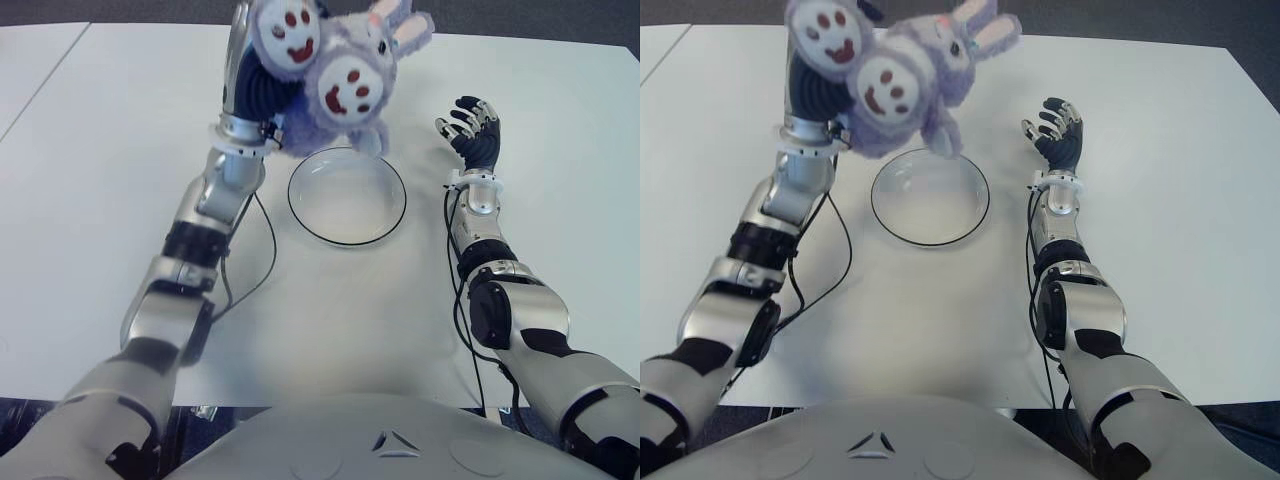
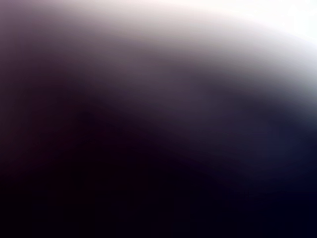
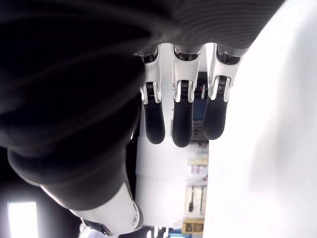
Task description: Put the doll into the plate.
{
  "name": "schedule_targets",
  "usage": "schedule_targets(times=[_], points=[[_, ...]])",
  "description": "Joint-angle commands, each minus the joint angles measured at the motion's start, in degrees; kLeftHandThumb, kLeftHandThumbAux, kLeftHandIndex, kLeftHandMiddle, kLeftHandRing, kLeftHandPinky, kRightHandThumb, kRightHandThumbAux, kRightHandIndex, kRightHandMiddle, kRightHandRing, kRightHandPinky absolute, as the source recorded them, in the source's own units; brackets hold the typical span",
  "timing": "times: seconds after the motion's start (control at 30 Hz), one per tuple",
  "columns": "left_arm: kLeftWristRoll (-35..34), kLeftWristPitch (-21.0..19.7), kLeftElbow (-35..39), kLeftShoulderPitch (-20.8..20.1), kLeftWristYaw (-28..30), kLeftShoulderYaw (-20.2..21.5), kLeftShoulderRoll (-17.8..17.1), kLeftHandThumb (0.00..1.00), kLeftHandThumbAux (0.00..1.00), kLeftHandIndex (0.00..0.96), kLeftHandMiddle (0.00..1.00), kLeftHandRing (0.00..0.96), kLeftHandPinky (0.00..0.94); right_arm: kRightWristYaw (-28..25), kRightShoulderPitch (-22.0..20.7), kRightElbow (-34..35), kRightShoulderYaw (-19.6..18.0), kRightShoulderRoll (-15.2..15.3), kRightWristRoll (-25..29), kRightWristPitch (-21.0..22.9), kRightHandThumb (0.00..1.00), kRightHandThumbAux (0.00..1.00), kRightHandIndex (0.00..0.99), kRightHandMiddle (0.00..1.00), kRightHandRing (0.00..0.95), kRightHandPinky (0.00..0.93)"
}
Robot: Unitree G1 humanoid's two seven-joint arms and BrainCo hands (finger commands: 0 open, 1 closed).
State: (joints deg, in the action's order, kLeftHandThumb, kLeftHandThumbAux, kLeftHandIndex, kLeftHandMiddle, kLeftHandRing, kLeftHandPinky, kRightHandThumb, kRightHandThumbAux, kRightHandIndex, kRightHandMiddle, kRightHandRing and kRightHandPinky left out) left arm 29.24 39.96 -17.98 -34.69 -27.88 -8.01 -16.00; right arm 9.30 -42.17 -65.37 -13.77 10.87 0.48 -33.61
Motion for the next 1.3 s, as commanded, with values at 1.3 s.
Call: schedule_targets(times=[1.3], points=[[-0.57, 4.77, 5.76, 19.34, 13.21, -3.52, -1.54, 0.73, 0.699, 0.442, 0.883, 0.88, 0.883, 0.04, 18.18, -10.51, 1.47, -8.01, -1.59, 1.3, 0.241, 0.951, 0.266, 0.272, 0.274, 0.307]])
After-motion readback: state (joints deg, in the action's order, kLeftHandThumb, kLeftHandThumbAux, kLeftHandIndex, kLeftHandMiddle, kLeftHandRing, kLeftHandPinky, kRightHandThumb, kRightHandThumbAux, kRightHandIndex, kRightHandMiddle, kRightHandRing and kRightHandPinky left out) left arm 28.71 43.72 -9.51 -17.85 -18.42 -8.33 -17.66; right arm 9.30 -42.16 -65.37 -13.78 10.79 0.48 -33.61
